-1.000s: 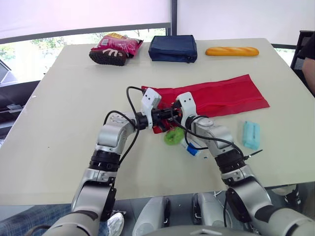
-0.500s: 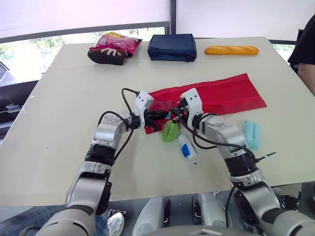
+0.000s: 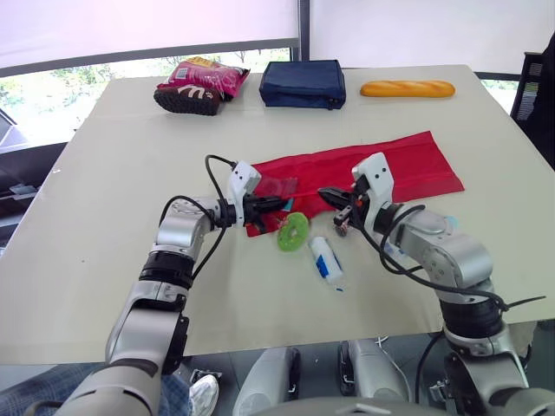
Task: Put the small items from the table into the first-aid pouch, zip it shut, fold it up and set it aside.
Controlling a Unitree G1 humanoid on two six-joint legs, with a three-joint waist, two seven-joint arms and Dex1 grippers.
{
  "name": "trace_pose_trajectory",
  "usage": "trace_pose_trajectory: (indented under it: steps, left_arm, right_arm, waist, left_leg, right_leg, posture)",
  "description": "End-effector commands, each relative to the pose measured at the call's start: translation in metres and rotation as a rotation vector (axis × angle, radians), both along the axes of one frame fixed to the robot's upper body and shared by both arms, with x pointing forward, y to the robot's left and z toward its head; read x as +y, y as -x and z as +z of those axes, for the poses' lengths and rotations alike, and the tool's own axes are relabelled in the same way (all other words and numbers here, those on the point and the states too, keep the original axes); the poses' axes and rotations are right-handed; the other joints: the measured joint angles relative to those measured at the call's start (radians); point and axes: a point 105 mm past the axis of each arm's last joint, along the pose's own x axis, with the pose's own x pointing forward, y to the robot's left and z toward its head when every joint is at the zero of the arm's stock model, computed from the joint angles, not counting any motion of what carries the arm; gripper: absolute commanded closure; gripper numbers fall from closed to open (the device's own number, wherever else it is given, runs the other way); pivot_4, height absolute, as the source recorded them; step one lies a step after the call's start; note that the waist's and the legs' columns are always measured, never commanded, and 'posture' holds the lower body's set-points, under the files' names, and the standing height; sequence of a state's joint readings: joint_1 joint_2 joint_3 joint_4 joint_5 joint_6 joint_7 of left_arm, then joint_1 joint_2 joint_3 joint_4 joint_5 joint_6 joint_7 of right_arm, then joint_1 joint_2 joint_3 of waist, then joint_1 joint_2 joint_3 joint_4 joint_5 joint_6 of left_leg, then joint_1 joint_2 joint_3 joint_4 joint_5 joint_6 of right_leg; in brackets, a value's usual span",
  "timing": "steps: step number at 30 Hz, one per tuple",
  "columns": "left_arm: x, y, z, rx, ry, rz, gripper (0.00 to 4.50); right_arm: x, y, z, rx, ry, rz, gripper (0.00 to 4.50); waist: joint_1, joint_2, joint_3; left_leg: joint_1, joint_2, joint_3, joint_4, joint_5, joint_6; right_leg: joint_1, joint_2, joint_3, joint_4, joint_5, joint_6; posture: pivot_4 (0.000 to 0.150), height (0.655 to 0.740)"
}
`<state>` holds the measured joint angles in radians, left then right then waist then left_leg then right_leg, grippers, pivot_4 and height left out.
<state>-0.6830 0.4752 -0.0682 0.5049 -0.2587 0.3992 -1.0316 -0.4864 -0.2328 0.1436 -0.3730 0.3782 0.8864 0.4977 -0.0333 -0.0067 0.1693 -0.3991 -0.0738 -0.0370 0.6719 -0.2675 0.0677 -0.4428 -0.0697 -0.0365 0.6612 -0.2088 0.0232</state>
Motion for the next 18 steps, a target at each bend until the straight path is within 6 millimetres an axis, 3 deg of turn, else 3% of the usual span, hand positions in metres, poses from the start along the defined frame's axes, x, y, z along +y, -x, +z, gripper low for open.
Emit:
trace_pose_trajectory:
  steps: [1, 6, 9, 18]
  left_arm:
    - [0.006, -0.002, 0.008, -0.019, 0.013, 0.003, 4.50]
    - [0.005, 0.000, 0.009, -0.014, 0.023, -0.004, 4.50]
    - [0.011, 0.002, 0.007, -0.014, 0.004, -0.003, 4.50]
    - [0.061, 0.026, -0.011, -0.007, -0.147, -0.007, 4.50]
  right_arm:
    - [0.018, 0.020, 0.013, -0.044, -0.014, 0.115, 4.48]
    - [0.037, 0.031, 0.002, -0.048, 0.023, 0.163, 4.48]
    - [0.038, 0.033, 0.000, -0.057, 0.024, 0.160, 4.48]
    - [-0.017, 0.048, 0.008, -0.193, -0.123, 0.041, 4.48]
  waist:
    - [0.002, 0.000, 0.000]
    - [0.003, 0.000, 0.000]
    - [0.004, 0.000, 0.000]
    - [0.003, 0.000, 0.000]
  left_leg:
    - [0.000, 0.000, 0.000, 0.000, 0.000, 0.000]
    - [0.000, 0.000, 0.000, 0.000, 0.000, 0.000]
    - [0.000, 0.000, 0.000, 0.000, 0.000, 0.000]
    - [0.001, 0.000, 0.000, 0.000, 0.000, 0.000]
  right_leg:
    - [0.000, 0.000, 0.000, 0.000, 0.000, 0.000]
    - [0.000, 0.000, 0.000, 0.000, 0.000, 0.000]
    - [0.000, 0.000, 0.000, 0.000, 0.000, 0.000]
    - [0.000, 0.000, 0.000, 0.000, 0.000, 0.000]
  posture:
    - [0.150, 0.7395]
    - [0.150, 0.7395]
    - [0.150, 0.7395]
    - [0.150, 0.7395]
